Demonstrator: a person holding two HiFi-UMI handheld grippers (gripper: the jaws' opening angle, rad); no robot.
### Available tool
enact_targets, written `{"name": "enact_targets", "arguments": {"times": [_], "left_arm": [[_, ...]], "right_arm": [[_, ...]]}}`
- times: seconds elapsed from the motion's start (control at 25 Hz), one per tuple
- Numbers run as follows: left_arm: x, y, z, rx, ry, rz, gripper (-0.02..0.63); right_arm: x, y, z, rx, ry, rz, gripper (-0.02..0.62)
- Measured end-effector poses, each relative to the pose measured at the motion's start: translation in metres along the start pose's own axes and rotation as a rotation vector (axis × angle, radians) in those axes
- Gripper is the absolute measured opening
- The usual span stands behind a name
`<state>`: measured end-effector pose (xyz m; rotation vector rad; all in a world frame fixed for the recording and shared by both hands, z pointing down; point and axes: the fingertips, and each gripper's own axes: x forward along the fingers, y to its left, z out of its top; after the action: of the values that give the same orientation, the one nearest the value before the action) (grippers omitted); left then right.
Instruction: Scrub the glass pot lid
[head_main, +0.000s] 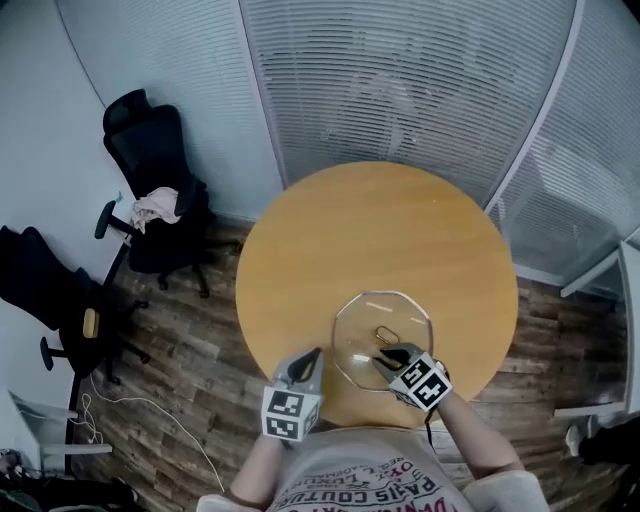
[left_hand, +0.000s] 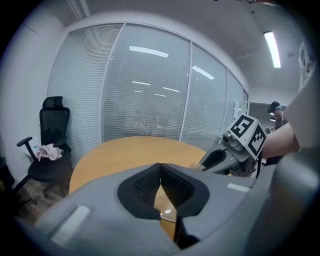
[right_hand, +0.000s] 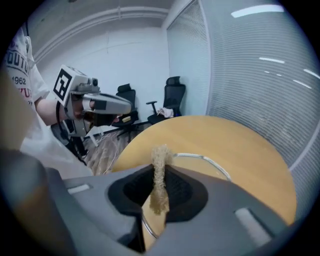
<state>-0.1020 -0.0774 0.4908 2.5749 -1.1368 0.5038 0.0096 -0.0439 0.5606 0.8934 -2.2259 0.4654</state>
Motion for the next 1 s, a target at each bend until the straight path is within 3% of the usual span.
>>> {"name": "enact_targets", "arguments": {"times": [0.16,0.48,0.8,1.0], "left_arm": [[0.014,-0.013,0.02,0.042,-0.01,-0.074,0.008],[0.03,-0.051,0.05,0.126,-0.071,-0.194,0.008],[0.032,-0.067,0.077,0.146,-0.147,-0.237,0.008],[0.03,-0.075,0.087,0.153,-0.186,-0.251,0.008]], "right_arm": [[-0.035,-0.03,0.012,0.116,-0.129,-0.187,0.061],[-0.11,-0.066,0.023,0.192,-0.355,-0.53,0.061],[-0.159,-0.072,0.016,0.24,-0.483,-0.693,0.06],[-0.17,-0.072,0.017,0.232,-0.514,-0.724,0.06]]}}
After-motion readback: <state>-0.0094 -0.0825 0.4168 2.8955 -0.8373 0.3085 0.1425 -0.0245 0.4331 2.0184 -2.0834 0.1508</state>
